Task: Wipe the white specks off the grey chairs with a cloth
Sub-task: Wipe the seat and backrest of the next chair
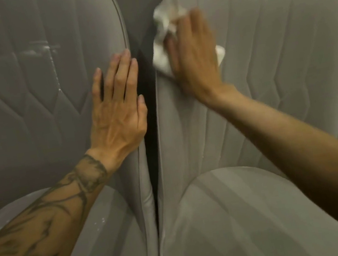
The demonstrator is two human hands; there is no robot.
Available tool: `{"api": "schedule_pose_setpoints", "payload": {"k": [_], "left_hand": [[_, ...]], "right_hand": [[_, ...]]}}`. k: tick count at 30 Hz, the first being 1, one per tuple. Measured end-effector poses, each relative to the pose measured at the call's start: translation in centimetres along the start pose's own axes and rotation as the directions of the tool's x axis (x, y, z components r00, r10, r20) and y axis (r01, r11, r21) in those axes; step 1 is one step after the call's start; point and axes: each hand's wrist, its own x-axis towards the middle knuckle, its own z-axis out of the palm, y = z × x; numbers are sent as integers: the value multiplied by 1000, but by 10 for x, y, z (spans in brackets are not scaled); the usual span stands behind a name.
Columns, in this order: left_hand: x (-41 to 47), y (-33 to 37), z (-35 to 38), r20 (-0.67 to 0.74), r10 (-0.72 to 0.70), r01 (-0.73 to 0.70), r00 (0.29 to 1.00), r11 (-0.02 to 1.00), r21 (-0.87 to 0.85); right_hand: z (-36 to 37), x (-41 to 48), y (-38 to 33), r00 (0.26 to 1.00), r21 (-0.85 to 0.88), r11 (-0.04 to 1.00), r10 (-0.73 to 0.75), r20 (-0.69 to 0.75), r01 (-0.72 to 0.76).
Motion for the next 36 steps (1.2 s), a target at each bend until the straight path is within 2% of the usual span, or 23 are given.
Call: {"api": "schedule_pose_setpoints", "payload": {"k": [2,4,7,9,11,14,16,18,21,24,28,30,32,34,36], "left_hand": [[-1,-2,1,-14,2,-2,1000,1000,2],[-2,-3,1,-21,3,-4,1000,1000,-5],[-2,-2,3,-39,6,-7,999,1000,-22],[-1,-3,3,-35,5,-6,999,1000,-22],[-2,-3,2,-16,-1,0,1000,1000,-18],[0,-2,0,-9,-6,5,1000,1000,-22],[1,-2,1,-18,-4,3,1000,1000,-17],[-1,-3,2,-7,-5,5,1000,1000,0],[-1,-5,0,32,-8,8,999,1000,13],[-3,-2,-5,65,-14,13,998,1000,23],[-44,8,-21,190,-8,2,982,1000,31],[-78,15,-33,281,-43,38,959,999,25],[-110,25,-48,361,-113,120,926,993,4],[-135,31,-61,441,-172,196,881,981,-9],[-156,31,-75,532,-217,263,818,965,-11]], "right_hand": [[5,30,-1,991,-51,993,100,-92,-105],[10,16,-9,989,-22,991,132,-74,-133],[2,-63,-31,993,80,997,15,120,-24],[-9,-122,-42,956,137,991,-44,289,4],[-20,-154,-44,920,172,985,-58,387,-10],[-13,-130,-37,947,139,990,-50,316,5],[1,-98,-39,979,106,992,44,198,-66],[9,-93,-46,980,93,984,141,138,-155],[6,-148,-56,966,130,979,122,228,-154],[-15,-231,-70,888,173,964,107,448,-204],[-43,-290,-88,707,152,952,87,702,-267],[-48,-282,-82,652,175,951,36,757,-256],[-52,-267,-78,657,172,956,26,753,-236],[-53,-258,-79,652,113,948,114,750,-296],[-56,-259,-87,609,67,929,182,772,-363]]}}
